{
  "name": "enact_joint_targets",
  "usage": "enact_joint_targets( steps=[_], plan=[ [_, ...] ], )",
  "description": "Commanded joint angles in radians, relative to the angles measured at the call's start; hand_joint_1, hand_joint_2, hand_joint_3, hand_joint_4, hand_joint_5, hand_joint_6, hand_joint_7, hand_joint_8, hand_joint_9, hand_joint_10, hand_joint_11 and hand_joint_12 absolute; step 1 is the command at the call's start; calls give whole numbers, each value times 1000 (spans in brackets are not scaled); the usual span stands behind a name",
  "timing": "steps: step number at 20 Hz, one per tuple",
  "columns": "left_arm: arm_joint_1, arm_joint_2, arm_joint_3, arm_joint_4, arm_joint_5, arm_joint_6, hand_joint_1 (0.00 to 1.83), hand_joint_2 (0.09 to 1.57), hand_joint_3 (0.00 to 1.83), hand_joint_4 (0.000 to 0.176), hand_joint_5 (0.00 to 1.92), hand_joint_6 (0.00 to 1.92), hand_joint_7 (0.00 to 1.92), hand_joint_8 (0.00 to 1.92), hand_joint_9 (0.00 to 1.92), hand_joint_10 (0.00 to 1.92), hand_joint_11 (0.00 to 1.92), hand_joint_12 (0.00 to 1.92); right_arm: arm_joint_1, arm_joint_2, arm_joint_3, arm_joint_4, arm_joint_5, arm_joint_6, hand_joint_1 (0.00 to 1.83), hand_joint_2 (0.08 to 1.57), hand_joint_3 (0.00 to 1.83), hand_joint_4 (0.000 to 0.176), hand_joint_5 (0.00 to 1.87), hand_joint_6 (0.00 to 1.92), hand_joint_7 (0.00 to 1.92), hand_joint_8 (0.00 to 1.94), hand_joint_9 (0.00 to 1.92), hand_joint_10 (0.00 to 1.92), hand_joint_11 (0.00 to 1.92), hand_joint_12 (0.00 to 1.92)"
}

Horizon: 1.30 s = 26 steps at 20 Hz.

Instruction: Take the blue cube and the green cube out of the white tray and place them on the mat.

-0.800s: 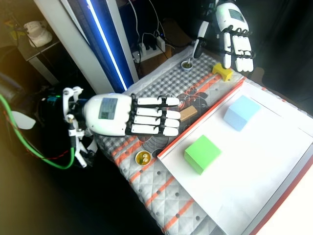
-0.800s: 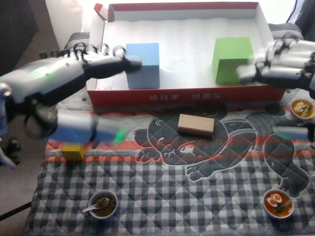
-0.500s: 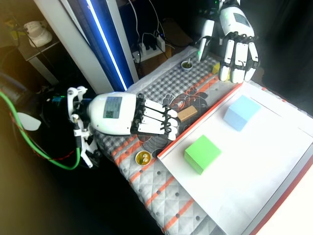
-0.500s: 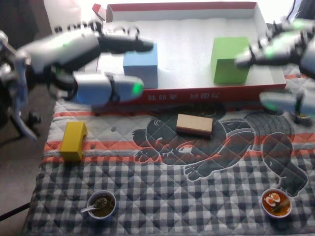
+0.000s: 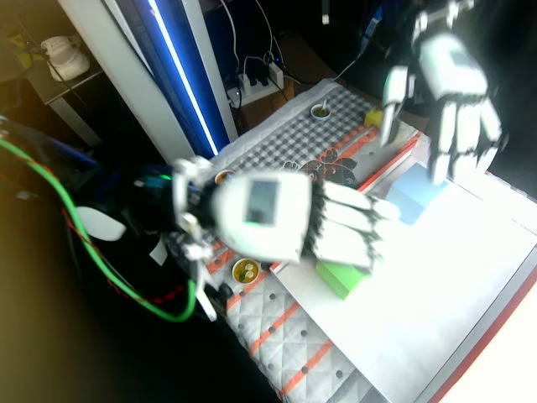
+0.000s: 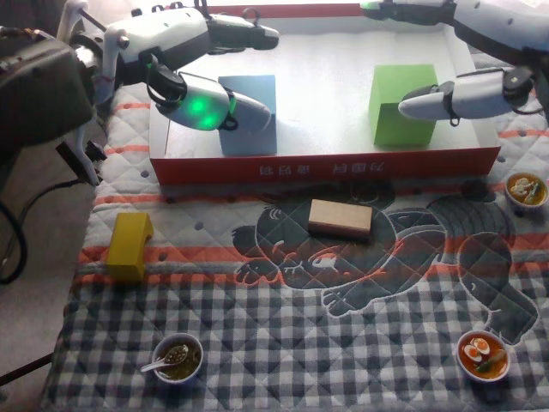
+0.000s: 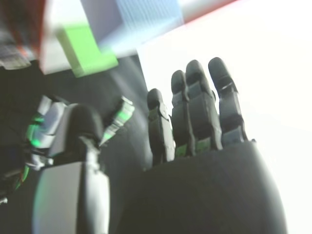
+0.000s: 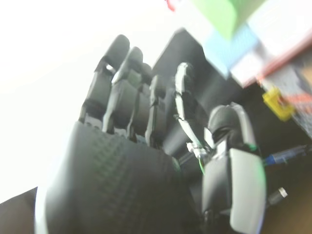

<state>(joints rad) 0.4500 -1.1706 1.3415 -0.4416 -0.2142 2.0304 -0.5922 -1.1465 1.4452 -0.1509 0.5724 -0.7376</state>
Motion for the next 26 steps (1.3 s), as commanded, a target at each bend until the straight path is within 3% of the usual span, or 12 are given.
enact_joint_targets(
  steps=[1, 2, 5, 9, 11, 13, 18, 21, 22, 23, 24, 26],
  plan=[
    [-19, -7, 15, -6, -67, 0, 649, 990, 0, 176, 242, 0, 276, 0, 271, 2, 0, 544, 15, -5, 9, 20, 65, -2, 626, 956, 0, 107, 180, 0, 199, 0, 205, 0, 3, 684],
    [-18, -19, 32, -9, -50, 0, 664, 963, 0, 176, 206, 0, 258, 0, 271, 1, 0, 561, 17, -12, 18, 20, 49, -2, 591, 956, 0, 117, 150, 0, 197, 2, 193, 0, 0, 677],
    [-22, -53, 91, -35, -9, 0, 642, 964, 0, 176, 111, 2, 191, 1, 202, 0, 0, 510, 17, -26, 40, 21, 9, -2, 662, 957, 0, 116, 141, 0, 144, 0, 200, 3, 0, 873],
    [-27, -78, 142, -46, 34, 1, 655, 989, 5, 176, 130, 7, 217, 5, 194, 2, 0, 424, 17, -53, 69, 24, -29, -2, 640, 937, 0, 160, 103, 0, 97, 6, 160, 9, 0, 761],
    [-35, -93, 164, -46, 58, 6, 756, 979, 1, 176, 168, 4, 273, 4, 273, 8, 0, 526, 17, -62, 82, 29, -42, -2, 605, 929, 0, 124, 156, 2, 338, 15, 376, 36, 66, 954],
    [-44, -104, 180, -46, 91, 39, 777, 1013, 6, 176, 189, 5, 298, 6, 317, 12, 0, 518, 17, -72, 89, 30, -47, -2, 611, 941, 0, 79, 229, 2, 540, 12, 551, 29, 183, 961],
    [-48, -133, 203, -46, 132, 70, 915, 1014, 0, 176, 328, 2, 562, 12, 626, 33, 38, 704, 17, -73, 90, 30, -50, -2, 610, 981, 1, 38, 354, 2, 743, 4, 721, 12, 293, 1015],
    [-56, -149, 217, -54, 133, 70, 1062, 1074, 0, 136, 615, 2, 808, 32, 743, 42, 108, 794, 17, -76, 97, 30, -52, -2, 662, 1033, 1, 12, 552, 9, 817, 0, 837, 14, 367, 1178],
    [-60, -161, 232, -87, 128, 70, 1212, 1122, 7, 0, 817, 753, 960, 932, 861, 114, 118, 941, 17, -80, 101, 31, -54, -2, 677, 1041, 1, 1, 629, 9, 755, 0, 713, 2, 201, 1168],
    [-64, -169, 241, -102, 123, 70, 1229, 1155, 0, 0, 870, 890, 913, 1246, 886, 149, 114, 1029, 17, -85, 105, 31, -56, -2, 668, 1044, 0, 5, 679, 6, 702, 0, 608, 0, 85, 1077],
    [-69, -175, 245, -105, 115, 70, 1230, 1174, 1, 0, 877, 914, 865, 1377, 877, 191, 108, 1141, 17, -90, 112, 31, -58, -2, 628, 1060, 1, 0, 731, 6, 673, 0, 563, 0, 31, 1028],
    [-80, -178, 241, -112, 93, 70, 1225, 1191, 2, 0, 847, 963, 839, 1435, 690, 607, 118, 1289, 23, -96, 120, 31, -58, -2, 622, 1054, 0, 0, 756, 4, 733, 8, 675, 27, 164, 1126]
  ],
)
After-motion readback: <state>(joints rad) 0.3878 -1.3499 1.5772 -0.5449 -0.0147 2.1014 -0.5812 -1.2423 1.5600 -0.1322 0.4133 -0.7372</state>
